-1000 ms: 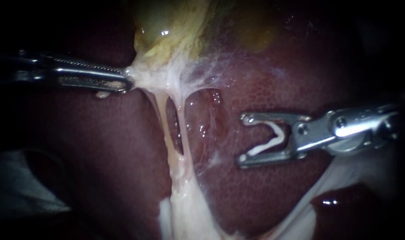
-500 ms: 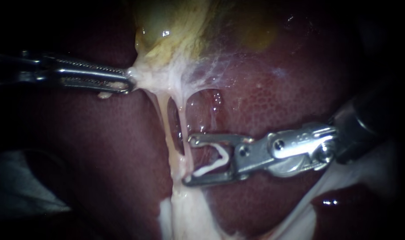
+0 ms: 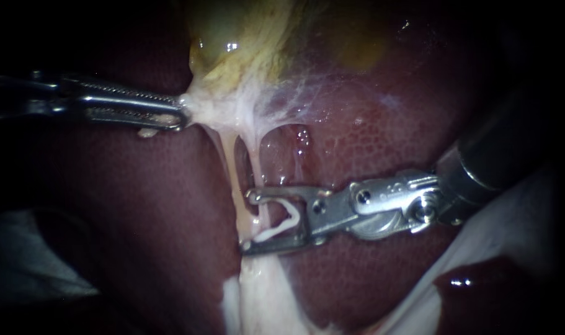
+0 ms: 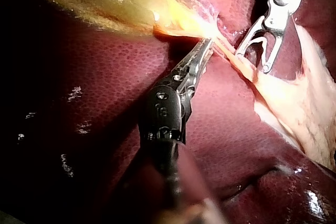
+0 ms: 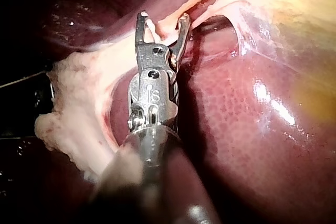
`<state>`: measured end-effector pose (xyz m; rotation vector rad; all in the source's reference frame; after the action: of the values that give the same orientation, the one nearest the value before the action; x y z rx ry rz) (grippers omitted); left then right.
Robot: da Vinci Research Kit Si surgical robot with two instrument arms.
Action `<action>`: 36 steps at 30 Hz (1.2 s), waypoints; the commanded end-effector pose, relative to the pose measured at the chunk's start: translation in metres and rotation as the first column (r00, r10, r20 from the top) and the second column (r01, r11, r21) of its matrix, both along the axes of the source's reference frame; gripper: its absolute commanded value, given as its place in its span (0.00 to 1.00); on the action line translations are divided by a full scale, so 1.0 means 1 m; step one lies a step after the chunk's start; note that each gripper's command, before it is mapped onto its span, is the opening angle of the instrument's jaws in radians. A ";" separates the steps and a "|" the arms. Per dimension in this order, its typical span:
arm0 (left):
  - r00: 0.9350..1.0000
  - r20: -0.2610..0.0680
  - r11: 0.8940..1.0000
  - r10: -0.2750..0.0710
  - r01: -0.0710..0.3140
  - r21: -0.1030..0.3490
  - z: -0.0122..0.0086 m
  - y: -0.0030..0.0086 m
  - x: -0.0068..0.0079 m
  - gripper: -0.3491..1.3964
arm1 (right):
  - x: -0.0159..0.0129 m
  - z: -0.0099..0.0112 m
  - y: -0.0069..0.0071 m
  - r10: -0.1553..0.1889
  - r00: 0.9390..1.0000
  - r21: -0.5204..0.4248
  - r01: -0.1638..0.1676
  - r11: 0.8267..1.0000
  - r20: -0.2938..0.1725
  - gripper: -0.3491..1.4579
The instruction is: Clipping first clip left tube
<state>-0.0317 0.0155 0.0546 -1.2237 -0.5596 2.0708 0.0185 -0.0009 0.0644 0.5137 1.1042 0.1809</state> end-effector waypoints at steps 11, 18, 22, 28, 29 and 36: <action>1.000 0.000 1.000 0.000 0.000 0.000 0.0000 0.0000 -0.0001 0.00 | 0.0033 0.0010 0.0001 -0.058 0.994 -0.009 0.057 0.998 -0.094 0.47; 1.000 0.000 1.000 0.000 0.000 0.000 0.0001 0.0000 -0.0002 0.00 | 0.0040 0.0003 -0.0005 -0.111 0.978 -0.006 0.111 0.994 -0.174 0.46; 1.000 0.000 1.000 0.000 0.000 0.000 0.0002 0.0001 -0.0001 0.00 | 0.0041 -0.0004 -0.0010 -0.144 0.969 -0.011 0.145 0.989 -0.201 0.44; 1.000 0.000 1.000 0.000 0.000 -0.001 0.0002 0.0001 -0.0001 0.00 | 0.0039 -0.0010 -0.0015 -0.177 0.958 -0.009 0.179 0.984 -0.224 0.38; 1.000 0.000 1.000 0.000 0.000 -0.001 0.0002 0.0000 -0.0001 0.00 | 0.0039 -0.0010 -0.0015 -0.178 0.958 -0.009 0.181 0.983 -0.225 0.36; 1.000 0.000 1.000 0.000 0.000 -0.001 0.0002 0.0001 -0.0002 0.00 | 0.0035 -0.0011 -0.0015 -0.177 0.958 -0.004 0.181 0.983 -0.224 0.17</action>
<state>-0.0318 0.0156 0.0548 -1.2237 -0.5591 2.0712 0.0220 -0.0024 0.0634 0.6603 1.2691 -0.0295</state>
